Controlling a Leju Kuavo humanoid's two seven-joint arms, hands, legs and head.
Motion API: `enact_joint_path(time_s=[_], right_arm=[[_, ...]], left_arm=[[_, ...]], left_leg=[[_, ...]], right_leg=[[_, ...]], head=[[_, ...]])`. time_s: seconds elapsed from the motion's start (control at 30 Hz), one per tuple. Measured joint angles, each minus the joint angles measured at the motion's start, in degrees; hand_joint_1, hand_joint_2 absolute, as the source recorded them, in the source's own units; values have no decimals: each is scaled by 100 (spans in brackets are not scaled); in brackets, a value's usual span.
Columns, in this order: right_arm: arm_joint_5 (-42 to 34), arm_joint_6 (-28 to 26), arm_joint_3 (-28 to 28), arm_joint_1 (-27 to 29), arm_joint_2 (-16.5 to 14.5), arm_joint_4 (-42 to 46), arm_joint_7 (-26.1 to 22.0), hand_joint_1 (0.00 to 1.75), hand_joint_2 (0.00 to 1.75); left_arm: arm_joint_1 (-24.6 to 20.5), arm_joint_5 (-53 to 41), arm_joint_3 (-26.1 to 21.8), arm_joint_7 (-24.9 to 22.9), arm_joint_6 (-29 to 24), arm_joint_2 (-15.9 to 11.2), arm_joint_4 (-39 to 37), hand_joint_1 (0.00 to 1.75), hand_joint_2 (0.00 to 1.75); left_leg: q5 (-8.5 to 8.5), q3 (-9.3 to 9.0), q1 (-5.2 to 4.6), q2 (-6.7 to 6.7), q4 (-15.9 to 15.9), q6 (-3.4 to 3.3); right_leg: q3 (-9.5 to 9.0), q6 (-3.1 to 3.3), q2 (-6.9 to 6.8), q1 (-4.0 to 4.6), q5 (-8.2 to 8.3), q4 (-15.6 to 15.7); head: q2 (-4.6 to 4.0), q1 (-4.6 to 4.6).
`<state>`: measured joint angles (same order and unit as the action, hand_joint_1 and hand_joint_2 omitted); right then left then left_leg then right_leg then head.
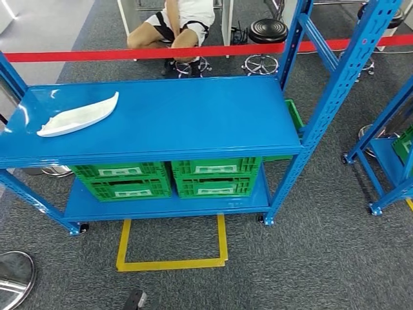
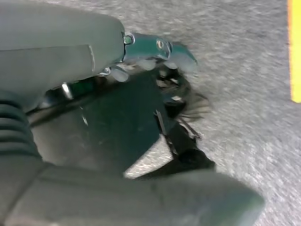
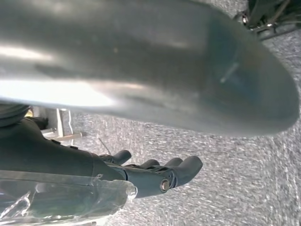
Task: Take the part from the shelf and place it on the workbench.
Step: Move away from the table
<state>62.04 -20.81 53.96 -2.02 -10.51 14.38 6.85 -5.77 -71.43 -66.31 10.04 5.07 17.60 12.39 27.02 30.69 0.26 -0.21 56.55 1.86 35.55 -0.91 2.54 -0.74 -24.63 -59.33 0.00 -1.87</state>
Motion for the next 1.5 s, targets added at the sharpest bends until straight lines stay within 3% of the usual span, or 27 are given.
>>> enact_joint_path(time_s=[0.03, 0.13, 0.27, 0.37, 0.43, 1.03, 1.17, 1.5], right_arm=[[9, 1, 3, 1, 0, 0, 14, 0, 44], [19, 10, 7, -6, 0, 0, 29, 0, 175], [14, 26, 11, -7, -1, 0, 25, 0, 175], [-227, 362, -49, 15, 25, 0, 31, 0, 175], [-541, 607, -198, 47, 67, 1, 34, 0, 175], [-2435, 1098, -1756, 344, 385, 124, -201, 0, 175], [-2858, 1207, -2143, 419, 460, 184, -254, 0, 175], [-3895, 1475, -3086, 606, 624, 348, -386, 0, 175]], left_arm=[[1, -12, -1, -80, -21, 4, 0, 0, 175], [-2, -47, -1, -190, -45, 10, -2, 0, 175], [-3, -65, 2, -197, -45, 11, -2, 0, 175], [27, 50, 272, -209, -50, -41, 1, 0, 175], [73, 341, 617, -218, -68, -121, 3, 0, 175], [551, 2610, 2539, -464, -229, -663, 203, 0, 175], [646, 3122, 2981, -525, -257, -785, 278, 0, 0], [878, 4369, 4048, -661, -342, -1066, 467, 0, 0]], left_leg=[[-8, 1, -3, -2, -4, -3], [-15, 1, -11, -3, -3, -26], [-17, 2, -12, -3, -3, -33], [-29, 18, -26, -2, -1, -75], [-33, 27, -34, -1, 0, -93], [-47, 29, -21, -1, -5, -80], [-47, 29, -21, -1, -5, -79], [-47, 30, -21, -1, -5, -79]], right_leg=[[-3, 31, -5, 1, 6, 19], [-28, -5, -8, -3, 41, 62], [-43, -28, -7, -4, 53, 72], [-70, -138, -6, -20, 107, 119], [-70, -179, -7, -30, 121, 134], [-53, -175, -6, -16, 116, 117], [-53, -175, -6, -16, 116, 117], [-53, -175, -6, -16, 115, 117]], head=[[0, -2], [0, -8], [0, -7], [0, -3], [0, -2], [0, -1], [0, -1], [0, -1]])
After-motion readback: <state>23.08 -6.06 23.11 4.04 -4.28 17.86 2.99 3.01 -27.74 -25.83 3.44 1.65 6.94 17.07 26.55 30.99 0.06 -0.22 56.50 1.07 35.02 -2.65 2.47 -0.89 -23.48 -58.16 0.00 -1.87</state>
